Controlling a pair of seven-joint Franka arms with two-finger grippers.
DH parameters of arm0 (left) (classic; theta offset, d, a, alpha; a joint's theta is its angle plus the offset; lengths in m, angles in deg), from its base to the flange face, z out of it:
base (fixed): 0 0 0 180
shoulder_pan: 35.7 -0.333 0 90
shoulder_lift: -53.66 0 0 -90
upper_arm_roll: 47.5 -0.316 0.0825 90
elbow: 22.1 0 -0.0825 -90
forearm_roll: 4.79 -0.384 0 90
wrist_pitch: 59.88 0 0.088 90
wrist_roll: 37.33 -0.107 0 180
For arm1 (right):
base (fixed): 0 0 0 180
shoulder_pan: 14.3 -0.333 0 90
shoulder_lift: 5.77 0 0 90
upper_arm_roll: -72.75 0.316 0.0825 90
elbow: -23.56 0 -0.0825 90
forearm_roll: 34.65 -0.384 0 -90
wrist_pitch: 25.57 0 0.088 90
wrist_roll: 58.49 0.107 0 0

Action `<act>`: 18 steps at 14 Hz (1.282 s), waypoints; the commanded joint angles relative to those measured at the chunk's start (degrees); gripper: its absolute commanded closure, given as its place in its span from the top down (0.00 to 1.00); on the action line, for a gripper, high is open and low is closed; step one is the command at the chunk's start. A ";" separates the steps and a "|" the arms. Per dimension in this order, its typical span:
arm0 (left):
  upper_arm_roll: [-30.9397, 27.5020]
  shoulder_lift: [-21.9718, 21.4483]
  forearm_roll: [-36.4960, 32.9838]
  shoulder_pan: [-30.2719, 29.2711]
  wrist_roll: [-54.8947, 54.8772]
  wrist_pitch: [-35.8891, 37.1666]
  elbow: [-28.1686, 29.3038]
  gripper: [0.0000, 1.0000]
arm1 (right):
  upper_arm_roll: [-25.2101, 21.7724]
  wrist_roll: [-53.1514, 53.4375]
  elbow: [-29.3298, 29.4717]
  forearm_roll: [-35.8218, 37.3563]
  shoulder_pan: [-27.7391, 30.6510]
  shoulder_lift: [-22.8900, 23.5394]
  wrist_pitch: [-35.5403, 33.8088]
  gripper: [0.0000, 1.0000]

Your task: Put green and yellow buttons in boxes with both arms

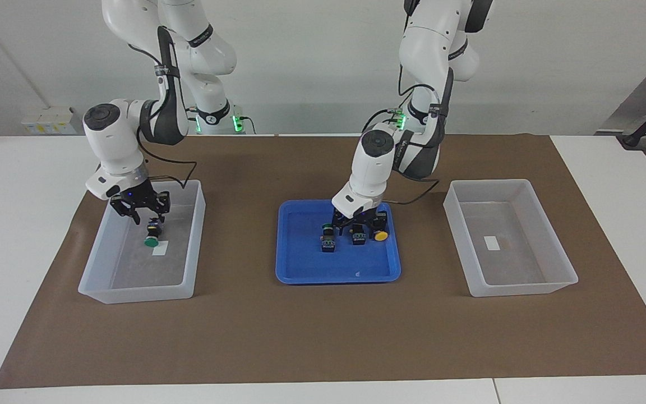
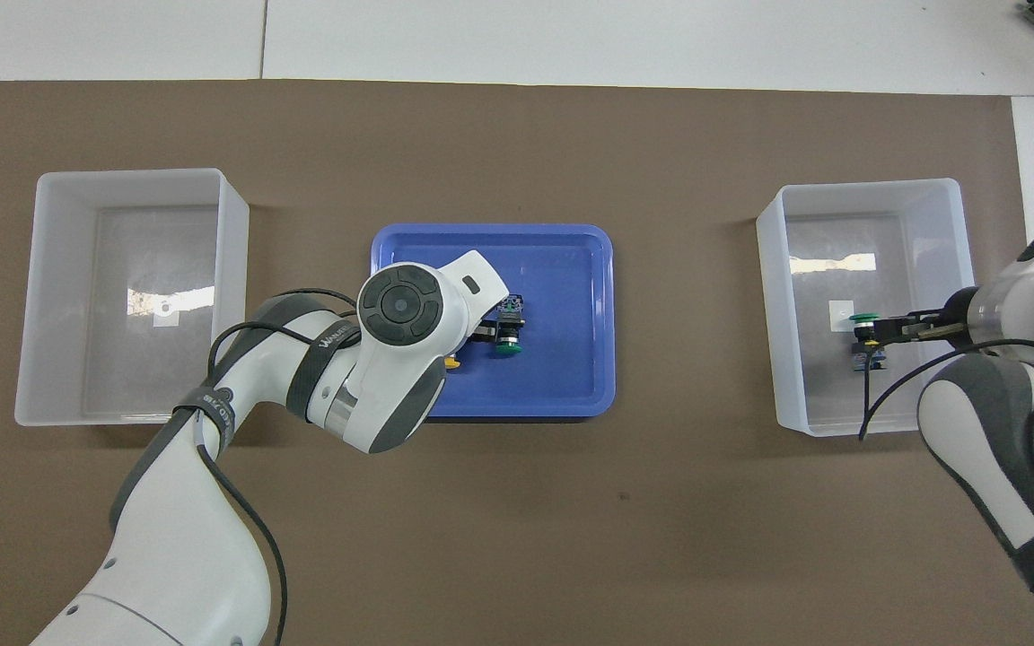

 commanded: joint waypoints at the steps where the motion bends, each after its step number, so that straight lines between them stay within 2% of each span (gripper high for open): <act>1: -0.93 -0.25 -1.07 0.88 -0.12 -1.11 0.86 0.65 | 0.43 1.91 4.98 -1.52 -1.70 0.14 -4.74 0.94; 4: -0.93 -0.25 -1.07 0.70 -0.12 -0.76 0.86 0.41 | 0.43 8.32 6.31 -1.52 -6.62 0.32 -5.72 0.94; 6: -0.93 -0.25 -1.07 0.44 -0.12 -0.41 0.78 0.20 | 0.43 13.41 6.83 -1.52 -10.65 0.58 -5.19 0.94; 8: -1.02 -0.25 -1.07 0.35 -0.12 -0.15 0.60 0.02 | 0.43 17.64 6.75 -1.52 -13.82 1.02 -4.66 0.94; 11: -1.20 -0.25 -0.98 0.09 -0.12 2.65 -1.84 0.00 | 0.43 24.48 6.66 -1.52 -19.61 3.12 -2.30 0.94; 14: -1.37 -1.21 -0.98 -1.05 -0.12 10.11 -6.86 0.00 | 0.43 32.75 6.57 -1.52 -25.07 6.28 2.09 0.93; 18: -1.37 -8.06 -0.63 -6.57 -1.00 19.43 -9.77 0.00 | 0.87 35.94 6.66 -1.61 -29.11 9.45 7.36 0.94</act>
